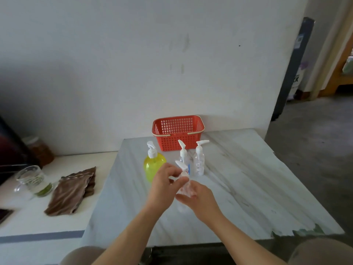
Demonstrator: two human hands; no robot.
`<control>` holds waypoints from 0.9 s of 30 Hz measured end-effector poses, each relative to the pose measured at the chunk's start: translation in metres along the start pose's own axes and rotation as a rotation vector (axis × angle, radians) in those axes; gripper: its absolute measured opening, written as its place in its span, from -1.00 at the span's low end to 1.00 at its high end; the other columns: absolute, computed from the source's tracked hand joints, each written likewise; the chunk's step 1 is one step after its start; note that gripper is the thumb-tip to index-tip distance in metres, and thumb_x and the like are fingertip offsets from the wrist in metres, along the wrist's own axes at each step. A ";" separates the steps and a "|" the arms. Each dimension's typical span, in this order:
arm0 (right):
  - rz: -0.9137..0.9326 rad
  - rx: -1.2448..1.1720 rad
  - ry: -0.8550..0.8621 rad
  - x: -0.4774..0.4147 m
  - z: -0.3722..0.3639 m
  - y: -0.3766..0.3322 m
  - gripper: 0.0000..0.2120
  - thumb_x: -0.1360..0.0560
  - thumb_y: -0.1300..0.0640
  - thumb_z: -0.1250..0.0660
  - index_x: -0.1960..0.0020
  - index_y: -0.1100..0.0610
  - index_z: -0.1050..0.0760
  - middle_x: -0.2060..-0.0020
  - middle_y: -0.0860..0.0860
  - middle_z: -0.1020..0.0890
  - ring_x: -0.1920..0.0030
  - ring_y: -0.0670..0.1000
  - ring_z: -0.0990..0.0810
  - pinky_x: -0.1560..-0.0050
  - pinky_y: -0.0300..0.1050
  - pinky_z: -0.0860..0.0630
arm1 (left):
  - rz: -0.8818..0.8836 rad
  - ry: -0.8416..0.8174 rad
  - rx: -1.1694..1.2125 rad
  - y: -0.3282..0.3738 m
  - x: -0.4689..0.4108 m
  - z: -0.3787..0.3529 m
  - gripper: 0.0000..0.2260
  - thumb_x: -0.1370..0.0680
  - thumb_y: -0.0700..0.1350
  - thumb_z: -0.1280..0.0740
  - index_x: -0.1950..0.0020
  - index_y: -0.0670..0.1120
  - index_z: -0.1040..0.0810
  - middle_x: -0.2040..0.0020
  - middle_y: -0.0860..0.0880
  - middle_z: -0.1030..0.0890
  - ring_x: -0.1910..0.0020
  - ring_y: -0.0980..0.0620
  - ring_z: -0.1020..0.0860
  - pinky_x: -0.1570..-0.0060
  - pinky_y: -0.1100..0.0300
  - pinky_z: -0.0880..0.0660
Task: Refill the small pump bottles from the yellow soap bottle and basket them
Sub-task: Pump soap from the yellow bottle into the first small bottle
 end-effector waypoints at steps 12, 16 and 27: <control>-0.006 0.027 0.055 -0.028 -0.009 0.006 -0.79 -0.40 0.03 -0.49 0.11 0.03 -0.48 0.25 -0.11 -0.57 0.32 -0.18 -0.46 0.29 -0.39 -0.36 | 0.111 -0.139 0.232 -0.036 -0.010 -0.003 -0.73 -0.53 -0.27 -0.32 0.05 0.14 -0.56 0.07 -0.05 -0.57 0.13 0.23 -0.55 0.10 0.34 -0.46; -0.018 0.027 0.015 -0.038 -0.013 0.016 -0.80 -0.40 0.00 -0.49 0.12 -0.01 -0.48 0.20 -0.07 -0.60 0.23 -0.08 -0.53 0.22 -0.36 -0.41 | 0.128 -0.120 0.218 -0.043 -0.021 -0.002 -0.86 -0.47 -0.25 -0.40 0.19 -0.01 -0.57 0.28 0.08 -0.54 0.32 0.30 -0.48 0.25 0.42 -0.38; -0.002 -0.002 -0.061 -0.052 -0.005 0.028 -0.75 -0.43 0.07 -0.46 -0.09 0.02 -0.57 0.21 -0.20 -0.63 0.20 -0.29 -0.57 0.20 -0.46 -0.39 | 0.068 -0.214 0.265 -0.052 -0.036 -0.026 -0.82 -0.49 -0.25 -0.38 0.04 0.02 -0.66 -0.03 -0.02 -0.53 -0.01 0.08 -0.54 0.02 0.26 -0.52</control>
Point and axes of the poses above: each hand's wrist, its own x-axis away from the middle knuckle, its own z-axis out of the back of the hand, y = z × x, the point moved 9 cm from there along -x, towards the middle knuckle
